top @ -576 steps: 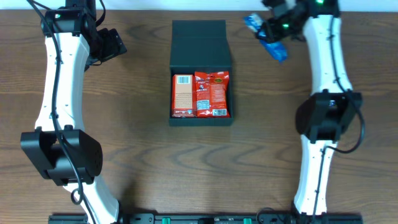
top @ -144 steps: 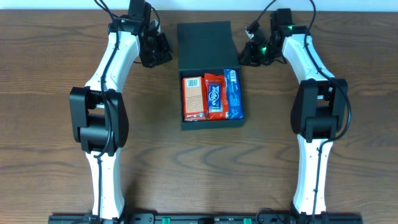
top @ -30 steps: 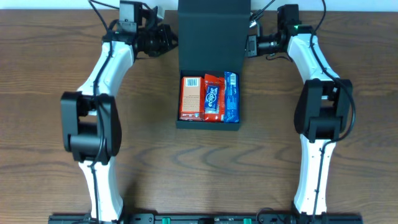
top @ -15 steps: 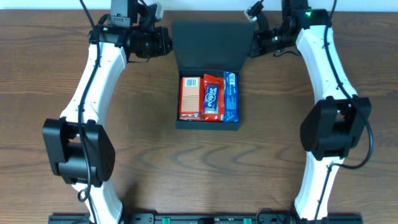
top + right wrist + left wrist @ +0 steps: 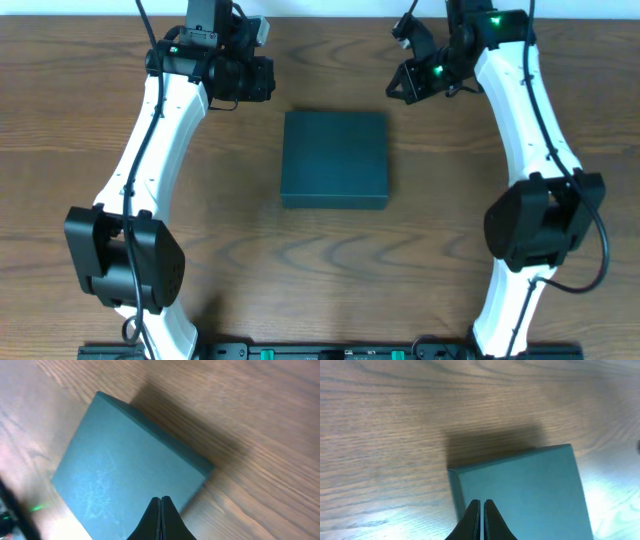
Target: Pack container
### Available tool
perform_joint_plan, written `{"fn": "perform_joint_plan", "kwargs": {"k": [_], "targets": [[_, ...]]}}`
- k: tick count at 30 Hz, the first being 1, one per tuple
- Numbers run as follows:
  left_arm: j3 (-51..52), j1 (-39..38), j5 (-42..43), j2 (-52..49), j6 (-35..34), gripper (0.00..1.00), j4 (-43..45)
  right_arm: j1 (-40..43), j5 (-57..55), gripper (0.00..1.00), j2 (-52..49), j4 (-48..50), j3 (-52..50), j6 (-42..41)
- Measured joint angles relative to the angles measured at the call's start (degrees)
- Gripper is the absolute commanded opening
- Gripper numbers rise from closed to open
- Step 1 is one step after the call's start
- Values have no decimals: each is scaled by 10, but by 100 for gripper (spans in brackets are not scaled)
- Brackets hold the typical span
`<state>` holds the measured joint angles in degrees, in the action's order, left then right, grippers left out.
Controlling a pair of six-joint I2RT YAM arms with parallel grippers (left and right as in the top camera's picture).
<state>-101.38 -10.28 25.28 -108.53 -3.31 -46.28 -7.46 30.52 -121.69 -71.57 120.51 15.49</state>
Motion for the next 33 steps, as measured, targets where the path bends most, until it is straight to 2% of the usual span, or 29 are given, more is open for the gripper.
{"fn": "perform_joint_plan", "kwargs": {"k": [8, 11, 17, 20, 25, 26, 33], "targets": [[0, -35, -15, 29, 43, 6, -37, 0, -121, 1, 87, -41, 0, -17], [0, -80, -16, 29, 80, 6, -56, 0, -181, 2, 155, -88, 0, -32], [5, -149, -15, 29, 138, 6, -81, 8, -215, 2, 288, -170, 0, -75], [36, -173, -9, 29, 161, 6, -79, 9, -221, 1, 369, -176, -21, -92], [111, -196, 10, 29, 176, 6, -28, 9, -222, 1, 535, -130, -188, -136], [129, -199, 14, 29, 179, 6, -15, 9, -214, 2, 588, -89, -265, -151], [170, -214, 19, 29, 184, 6, 35, -9, -140, 1, 738, 50, -584, -217]]}}
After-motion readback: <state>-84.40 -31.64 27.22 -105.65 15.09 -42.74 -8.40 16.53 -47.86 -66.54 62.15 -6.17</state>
